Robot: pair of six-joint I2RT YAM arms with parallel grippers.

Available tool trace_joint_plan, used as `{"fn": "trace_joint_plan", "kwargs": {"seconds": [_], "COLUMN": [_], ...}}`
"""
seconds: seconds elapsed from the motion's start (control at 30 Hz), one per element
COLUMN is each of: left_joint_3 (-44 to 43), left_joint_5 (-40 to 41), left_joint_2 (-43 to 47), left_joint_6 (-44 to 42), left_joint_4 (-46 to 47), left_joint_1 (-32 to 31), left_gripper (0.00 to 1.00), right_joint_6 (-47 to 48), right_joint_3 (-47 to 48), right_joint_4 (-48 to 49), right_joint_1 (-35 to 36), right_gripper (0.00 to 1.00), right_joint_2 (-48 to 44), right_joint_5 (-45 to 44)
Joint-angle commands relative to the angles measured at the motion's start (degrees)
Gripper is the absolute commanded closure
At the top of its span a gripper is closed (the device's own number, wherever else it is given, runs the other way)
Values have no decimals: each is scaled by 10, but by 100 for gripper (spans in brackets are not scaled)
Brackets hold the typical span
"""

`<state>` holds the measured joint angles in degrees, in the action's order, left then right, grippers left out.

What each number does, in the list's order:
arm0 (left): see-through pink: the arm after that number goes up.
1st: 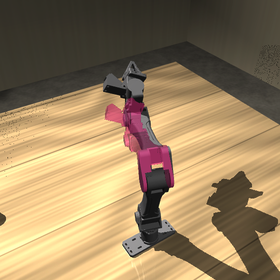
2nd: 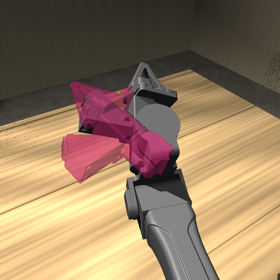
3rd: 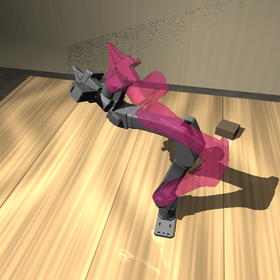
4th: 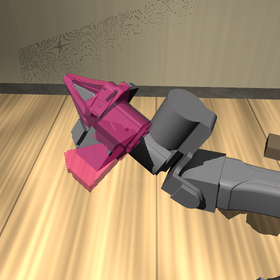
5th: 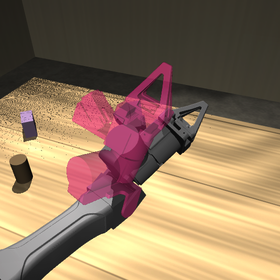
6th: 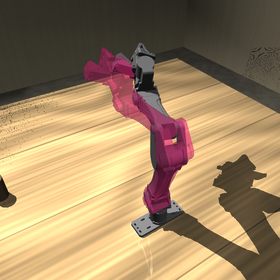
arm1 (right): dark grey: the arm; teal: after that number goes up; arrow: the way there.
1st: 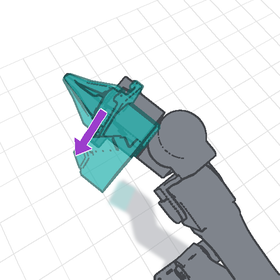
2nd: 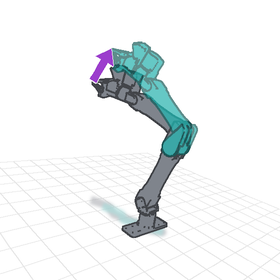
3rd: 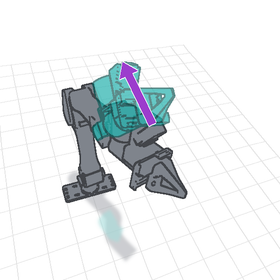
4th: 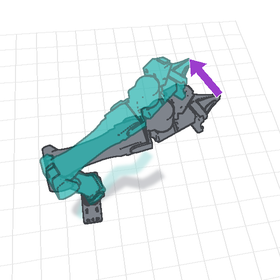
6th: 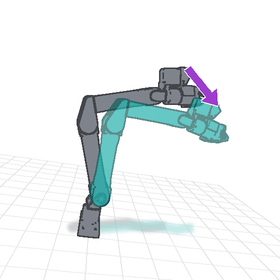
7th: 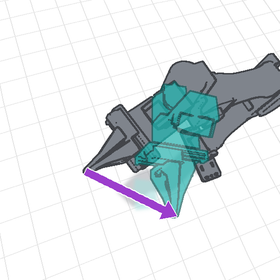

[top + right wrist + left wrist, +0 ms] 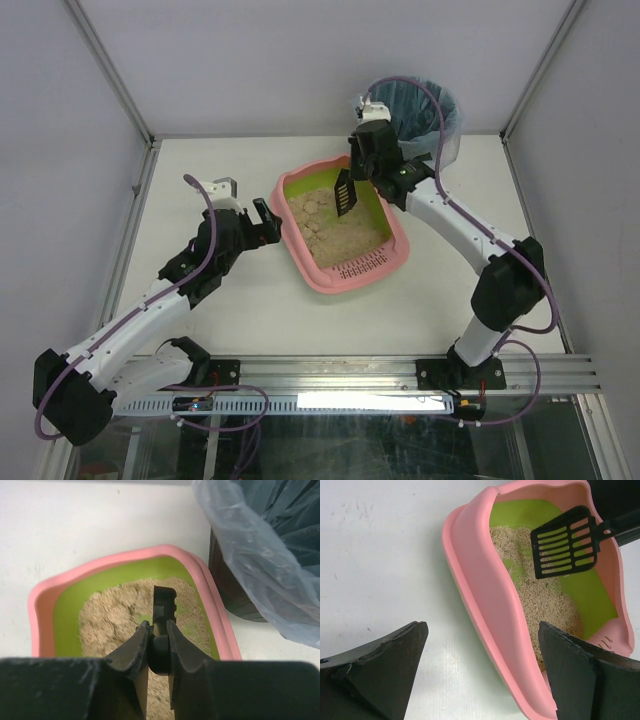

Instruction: Clean the litter box

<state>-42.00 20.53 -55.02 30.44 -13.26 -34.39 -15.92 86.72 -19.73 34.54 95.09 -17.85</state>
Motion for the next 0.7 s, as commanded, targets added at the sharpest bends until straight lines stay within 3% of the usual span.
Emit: {"fn": "trace_joint_plan", "kwargs": {"seconds": [0.0, 0.17, 0.27, 0.67], "left_joint_3": [-14, -12, -10, 0], "left_joint_5": [11, 9, 6, -13], "left_joint_2": [18, 13, 11, 10], "left_joint_6": [-9, -7, -2, 9], "left_joint_4": [8, 9, 9, 13], "left_joint_1": [7, 8, 8, 9], "left_gripper": [1, 1, 1, 1], "right_joint_6": [100, 166, 197, 179], "right_joint_3": [94, 150, 136, -48], "right_joint_4": [-131, -207, -200, 38], "right_joint_1": [3, 10, 20, 29], "right_gripper": [100, 100, 99, 79], "right_joint_2": [30, 63, 68, 0], "right_joint_5": [40, 71, 73, 25]}}
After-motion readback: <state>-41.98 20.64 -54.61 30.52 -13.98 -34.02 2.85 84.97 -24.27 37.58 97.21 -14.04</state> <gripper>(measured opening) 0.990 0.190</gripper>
